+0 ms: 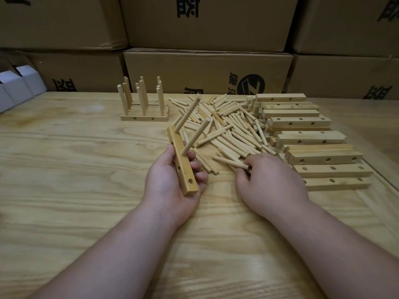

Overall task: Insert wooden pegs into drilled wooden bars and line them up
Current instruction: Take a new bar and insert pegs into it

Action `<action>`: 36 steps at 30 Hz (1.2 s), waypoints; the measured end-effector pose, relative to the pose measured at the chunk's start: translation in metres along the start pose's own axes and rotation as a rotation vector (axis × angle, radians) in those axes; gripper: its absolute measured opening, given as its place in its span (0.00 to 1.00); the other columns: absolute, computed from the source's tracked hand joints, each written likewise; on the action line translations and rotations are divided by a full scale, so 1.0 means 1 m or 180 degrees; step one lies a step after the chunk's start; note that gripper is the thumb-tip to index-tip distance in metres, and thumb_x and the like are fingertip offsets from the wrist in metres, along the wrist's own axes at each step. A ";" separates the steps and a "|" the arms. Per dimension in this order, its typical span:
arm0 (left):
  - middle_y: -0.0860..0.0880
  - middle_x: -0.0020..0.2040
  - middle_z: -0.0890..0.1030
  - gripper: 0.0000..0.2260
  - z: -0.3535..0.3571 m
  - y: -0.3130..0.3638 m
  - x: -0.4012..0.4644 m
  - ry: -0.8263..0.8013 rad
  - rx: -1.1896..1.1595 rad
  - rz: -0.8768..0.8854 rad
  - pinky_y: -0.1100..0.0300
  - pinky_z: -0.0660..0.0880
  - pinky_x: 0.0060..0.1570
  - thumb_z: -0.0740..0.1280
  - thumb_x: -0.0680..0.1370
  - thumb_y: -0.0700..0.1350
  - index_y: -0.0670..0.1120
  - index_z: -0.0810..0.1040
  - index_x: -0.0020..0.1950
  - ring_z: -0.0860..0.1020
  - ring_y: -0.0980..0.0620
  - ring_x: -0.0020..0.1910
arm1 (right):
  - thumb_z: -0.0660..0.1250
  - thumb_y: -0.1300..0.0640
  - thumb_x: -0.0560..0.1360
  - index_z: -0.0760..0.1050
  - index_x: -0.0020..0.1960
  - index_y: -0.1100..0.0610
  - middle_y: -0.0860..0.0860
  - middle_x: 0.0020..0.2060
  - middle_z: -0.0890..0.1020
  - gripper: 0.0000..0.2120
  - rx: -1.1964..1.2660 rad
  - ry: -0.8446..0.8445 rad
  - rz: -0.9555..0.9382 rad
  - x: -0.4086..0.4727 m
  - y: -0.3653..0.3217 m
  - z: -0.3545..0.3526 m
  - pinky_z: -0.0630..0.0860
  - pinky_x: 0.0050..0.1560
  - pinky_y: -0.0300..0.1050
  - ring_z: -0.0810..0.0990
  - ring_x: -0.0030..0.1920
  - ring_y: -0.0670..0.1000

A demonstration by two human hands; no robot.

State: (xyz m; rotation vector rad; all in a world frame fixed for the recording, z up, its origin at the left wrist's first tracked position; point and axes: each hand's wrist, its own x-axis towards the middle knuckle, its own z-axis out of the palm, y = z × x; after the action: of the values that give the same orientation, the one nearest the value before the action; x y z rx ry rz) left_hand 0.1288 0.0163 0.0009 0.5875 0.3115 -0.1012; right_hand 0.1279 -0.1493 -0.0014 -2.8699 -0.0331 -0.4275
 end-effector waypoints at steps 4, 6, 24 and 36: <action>0.51 0.36 0.76 0.12 0.000 0.000 0.000 0.0020 -0.0006 -0.0024 0.61 0.66 0.30 0.59 0.84 0.54 0.49 0.76 0.58 0.70 0.55 0.29 | 0.59 0.47 0.79 0.75 0.47 0.47 0.42 0.40 0.72 0.08 0.0162 0.0082 0.0066 0.001 0.000 -0.001 0.71 0.34 0.45 0.74 0.38 0.49; 0.51 0.36 0.76 0.12 0.000 0.000 -0.001 0.0037 -0.0006 -0.0024 0.61 0.66 0.30 0.59 0.84 0.54 0.49 0.77 0.58 0.70 0.55 0.29 | 0.59 0.48 0.79 0.72 0.45 0.47 0.43 0.39 0.73 0.06 0.0256 0.0182 0.0070 0.001 0.001 -0.001 0.70 0.35 0.45 0.73 0.38 0.49; 0.50 0.35 0.76 0.20 0.002 0.000 -0.001 0.0197 0.0061 0.0069 0.61 0.67 0.29 0.59 0.83 0.61 0.46 0.79 0.47 0.70 0.54 0.29 | 0.64 0.60 0.80 0.79 0.54 0.61 0.39 0.42 0.75 0.08 0.2394 0.1485 -0.1329 -0.008 -0.004 -0.002 0.67 0.44 0.29 0.74 0.43 0.38; 0.51 0.32 0.74 0.30 0.004 0.001 -0.003 0.0087 0.0032 0.0056 0.60 0.66 0.29 0.57 0.83 0.62 0.48 0.83 0.29 0.70 0.55 0.27 | 0.63 0.57 0.81 0.78 0.49 0.57 0.45 0.37 0.76 0.07 0.2416 0.1089 -0.1391 -0.010 -0.004 -0.002 0.66 0.39 0.29 0.74 0.38 0.42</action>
State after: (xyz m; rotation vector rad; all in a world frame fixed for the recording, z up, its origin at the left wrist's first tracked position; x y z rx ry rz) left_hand 0.1276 0.0143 0.0054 0.6018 0.3323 -0.0780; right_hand 0.1179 -0.1457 -0.0013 -2.0027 -0.6234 -0.7792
